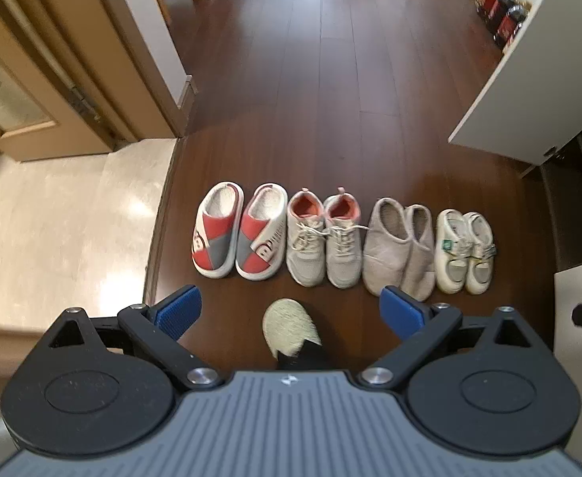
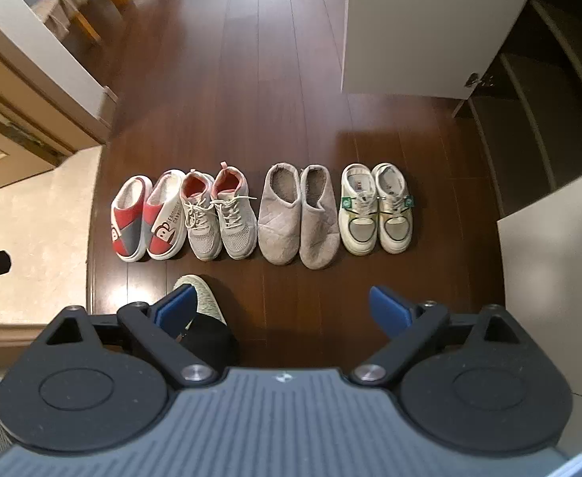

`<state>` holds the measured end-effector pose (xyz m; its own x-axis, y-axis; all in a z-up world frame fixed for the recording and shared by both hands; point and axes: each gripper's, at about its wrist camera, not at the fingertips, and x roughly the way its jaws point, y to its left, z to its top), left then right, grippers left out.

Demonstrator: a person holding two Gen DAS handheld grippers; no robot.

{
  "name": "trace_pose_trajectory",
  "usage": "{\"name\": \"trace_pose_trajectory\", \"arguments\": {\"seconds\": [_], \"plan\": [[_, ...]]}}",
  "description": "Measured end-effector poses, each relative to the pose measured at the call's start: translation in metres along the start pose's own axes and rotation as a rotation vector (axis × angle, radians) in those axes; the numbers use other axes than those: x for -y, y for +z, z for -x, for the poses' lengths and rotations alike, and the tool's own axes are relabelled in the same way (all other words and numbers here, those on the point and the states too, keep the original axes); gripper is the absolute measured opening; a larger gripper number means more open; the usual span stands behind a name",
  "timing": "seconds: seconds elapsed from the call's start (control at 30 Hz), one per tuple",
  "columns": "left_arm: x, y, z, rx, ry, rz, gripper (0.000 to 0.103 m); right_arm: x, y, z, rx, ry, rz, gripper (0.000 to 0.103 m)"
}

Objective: Organize scattered shoes
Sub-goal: 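Lower the right gripper toward the heels of the white pink-lined sneakers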

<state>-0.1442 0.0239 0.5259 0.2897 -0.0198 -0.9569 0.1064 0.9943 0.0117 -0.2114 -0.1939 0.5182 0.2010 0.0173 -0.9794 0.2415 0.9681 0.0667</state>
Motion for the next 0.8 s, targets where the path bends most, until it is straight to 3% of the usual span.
{"name": "trace_pose_trajectory", "arguments": {"seconds": [0.2,0.4,0.57,0.7,0.8], "plan": [[-0.036,0.056,-0.072,0.027,0.019,-0.079,0.098,-0.063,0.046,-0.068,-0.006,-0.007,-0.005,0.090],[-0.044,0.062,-0.157,0.031,-0.073,-0.112,0.098,-0.117,0.076,-0.175,-0.028,0.018,0.065,0.075],[-0.025,0.049,-0.279,-0.001,-0.159,-0.227,0.097,-0.124,0.078,-0.270,-0.045,0.012,0.024,0.068],[-0.009,0.041,-0.344,-0.011,-0.201,-0.322,0.097,-0.116,0.066,-0.344,-0.085,0.020,-0.023,0.058],[-0.007,0.042,-0.378,-0.009,-0.197,-0.394,0.097,-0.118,0.059,-0.382,-0.089,0.025,-0.016,0.057]]}}
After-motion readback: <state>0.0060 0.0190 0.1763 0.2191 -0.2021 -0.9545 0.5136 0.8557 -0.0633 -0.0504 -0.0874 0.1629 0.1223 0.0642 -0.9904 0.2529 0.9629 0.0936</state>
